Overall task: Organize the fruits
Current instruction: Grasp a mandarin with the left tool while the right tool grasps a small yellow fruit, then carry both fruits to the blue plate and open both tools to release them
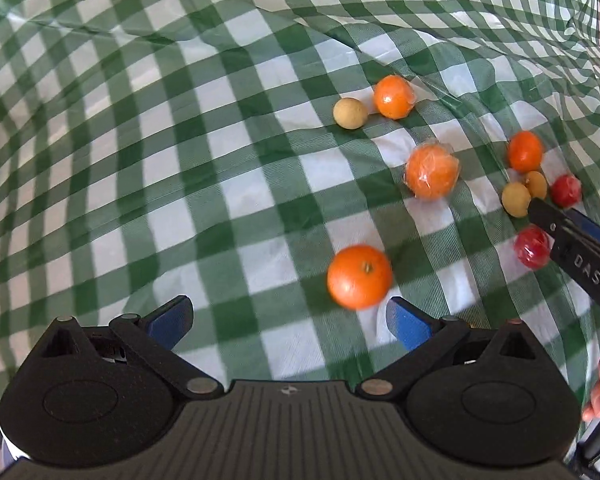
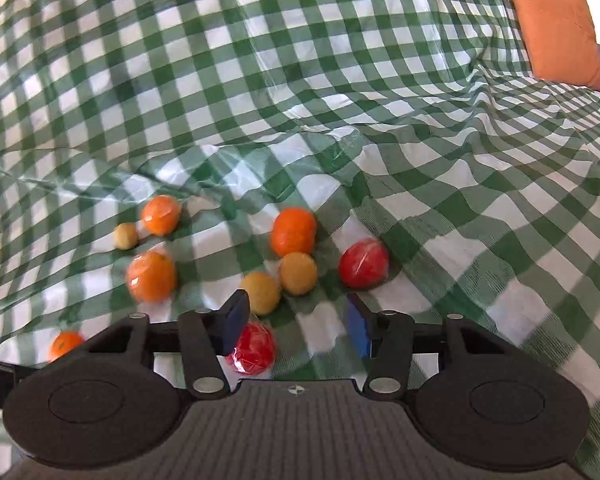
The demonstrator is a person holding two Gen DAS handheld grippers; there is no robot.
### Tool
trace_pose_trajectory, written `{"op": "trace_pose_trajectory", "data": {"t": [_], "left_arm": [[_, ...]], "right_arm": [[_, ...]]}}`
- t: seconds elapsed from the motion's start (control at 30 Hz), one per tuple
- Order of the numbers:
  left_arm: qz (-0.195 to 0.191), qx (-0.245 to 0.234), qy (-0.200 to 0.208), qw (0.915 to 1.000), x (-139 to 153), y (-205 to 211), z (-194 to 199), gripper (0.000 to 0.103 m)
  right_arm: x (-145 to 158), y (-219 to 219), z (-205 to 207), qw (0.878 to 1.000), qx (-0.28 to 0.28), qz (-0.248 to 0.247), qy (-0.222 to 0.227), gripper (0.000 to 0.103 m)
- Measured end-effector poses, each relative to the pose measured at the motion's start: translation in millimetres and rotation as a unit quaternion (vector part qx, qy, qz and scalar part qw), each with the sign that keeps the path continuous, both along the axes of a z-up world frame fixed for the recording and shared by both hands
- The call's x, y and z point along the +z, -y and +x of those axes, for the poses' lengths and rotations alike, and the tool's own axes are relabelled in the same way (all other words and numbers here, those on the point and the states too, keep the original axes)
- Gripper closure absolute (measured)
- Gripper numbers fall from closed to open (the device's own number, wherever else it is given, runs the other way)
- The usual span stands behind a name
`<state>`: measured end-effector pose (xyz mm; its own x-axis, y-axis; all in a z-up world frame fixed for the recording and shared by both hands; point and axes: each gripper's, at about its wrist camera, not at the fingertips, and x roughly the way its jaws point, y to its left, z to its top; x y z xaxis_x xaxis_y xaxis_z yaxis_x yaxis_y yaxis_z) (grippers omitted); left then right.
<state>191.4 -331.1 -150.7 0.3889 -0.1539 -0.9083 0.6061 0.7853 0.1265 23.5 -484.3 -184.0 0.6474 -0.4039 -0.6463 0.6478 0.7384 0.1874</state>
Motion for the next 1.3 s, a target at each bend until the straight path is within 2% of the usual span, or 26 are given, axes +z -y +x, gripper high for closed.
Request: {"op": "trace_pose_trajectory", "data": {"t": [0.13, 0.17, 0.2, 0.3, 0.33, 0.4, 0.47, 0.63, 0.77, 1.0, 1.13, 1.3], "left_arm": [[-0.011, 0.003, -0.017, 0.9998, -8, 7, 8, 0.000], [-0.008, 0.007, -0.019, 0.9998, -10, 10, 10, 0.000], [-0.007, 0.006, -0.022, 0.9997, -11, 12, 10, 0.000], [-0.024, 0.000, -0.022, 0.9995, -11, 14, 12, 0.002], [-0.036, -0.003, -0.021, 0.9991, -10, 14, 12, 0.007], [-0.052, -0.012, -0.043, 0.9976, -9, 15, 13, 0.064], [-0.051, -0.010, -0.032, 0.9981, -2, 14, 9, 0.064], [-0.063, -0.004, -0.030, 0.9976, 27, -12, -9, 0.064], [-0.048, 0.005, -0.016, 0.9987, 57, -55, -45, 0.064], [-0.020, 0.044, -0.027, 0.9985, 102, -163, -125, 0.064], [-0.020, 0.065, -0.019, 0.9975, 118, -220, -164, 0.064], [-0.028, 0.096, -0.010, 0.9950, 133, -277, -203, 0.064]], "right_arm": [[-7, 9, 19, 1.000, 0.011, -0.015, -0.007, 0.061], [-8, 10, 25, 1.000, 0.011, -0.020, -0.014, 0.069], [-11, 12, 31, 0.999, 0.011, -0.022, -0.030, 0.072], [-10, 13, 37, 0.999, 0.000, -0.023, -0.033, 0.073], [-12, 12, 39, 0.999, 0.004, -0.034, -0.038, 0.073], [-16, 3, 43, 0.996, 0.017, -0.074, -0.055, 0.076], [-14, 0, 42, 0.995, 0.019, -0.077, -0.059, 0.076], [12, -3, 11, 1.000, 0.007, 0.001, -0.019, 0.076], [48, -27, -25, 0.998, 0.017, 0.063, 0.003, 0.076], [101, -121, -85, 0.988, 0.115, 0.104, -0.015, 0.076], [124, -183, -111, 0.976, 0.180, 0.121, -0.023, 0.076], [149, -241, -137, 0.966, 0.229, 0.120, -0.021, 0.076]]}}
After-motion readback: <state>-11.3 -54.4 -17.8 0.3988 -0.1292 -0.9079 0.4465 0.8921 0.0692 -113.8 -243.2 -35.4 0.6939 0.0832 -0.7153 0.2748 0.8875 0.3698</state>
